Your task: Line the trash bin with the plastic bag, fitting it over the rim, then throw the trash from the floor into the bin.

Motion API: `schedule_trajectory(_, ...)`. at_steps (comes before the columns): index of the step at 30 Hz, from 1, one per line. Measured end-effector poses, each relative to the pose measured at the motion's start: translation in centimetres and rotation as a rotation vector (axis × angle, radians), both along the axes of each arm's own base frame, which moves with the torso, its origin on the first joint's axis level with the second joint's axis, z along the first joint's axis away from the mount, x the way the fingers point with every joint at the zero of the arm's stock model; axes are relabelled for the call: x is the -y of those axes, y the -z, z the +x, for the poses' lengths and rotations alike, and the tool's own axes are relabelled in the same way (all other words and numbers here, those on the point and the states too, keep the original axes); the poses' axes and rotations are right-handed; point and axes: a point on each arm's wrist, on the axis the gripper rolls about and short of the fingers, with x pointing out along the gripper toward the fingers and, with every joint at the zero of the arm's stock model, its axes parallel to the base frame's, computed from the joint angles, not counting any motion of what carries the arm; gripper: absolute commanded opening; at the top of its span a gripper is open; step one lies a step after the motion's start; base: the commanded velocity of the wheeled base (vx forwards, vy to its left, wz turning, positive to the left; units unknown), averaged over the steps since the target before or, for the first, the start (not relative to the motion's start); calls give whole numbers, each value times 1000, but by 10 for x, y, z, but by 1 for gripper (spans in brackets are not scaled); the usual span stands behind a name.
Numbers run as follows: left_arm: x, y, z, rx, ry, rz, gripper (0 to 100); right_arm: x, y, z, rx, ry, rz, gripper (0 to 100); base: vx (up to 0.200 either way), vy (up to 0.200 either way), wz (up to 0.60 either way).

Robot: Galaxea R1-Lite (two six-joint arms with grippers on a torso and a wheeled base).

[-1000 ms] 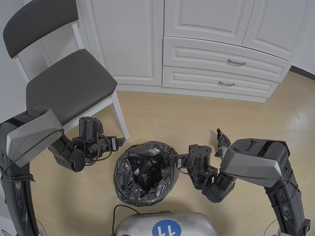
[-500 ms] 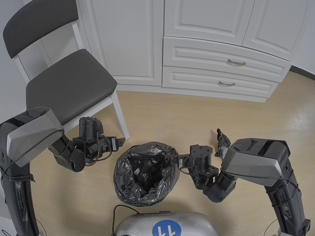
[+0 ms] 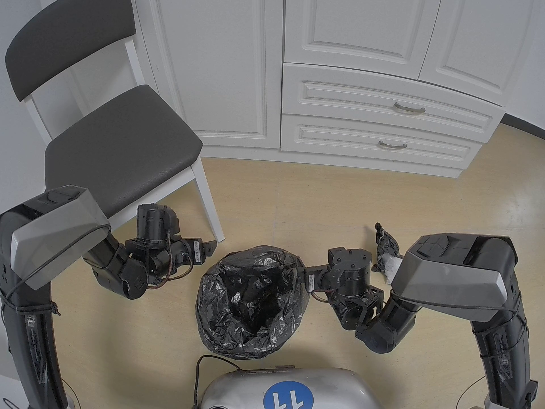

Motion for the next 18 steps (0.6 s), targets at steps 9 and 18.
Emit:
schedule_trajectory(9,-1,0,0,0,-1,3,100,6,10,11,-17,25,-12,100,0,0,0)
schedule_trajectory(18,-1,0,0,1,0,3,100,10,26,24,-30,50,-21,100,0,0,0)
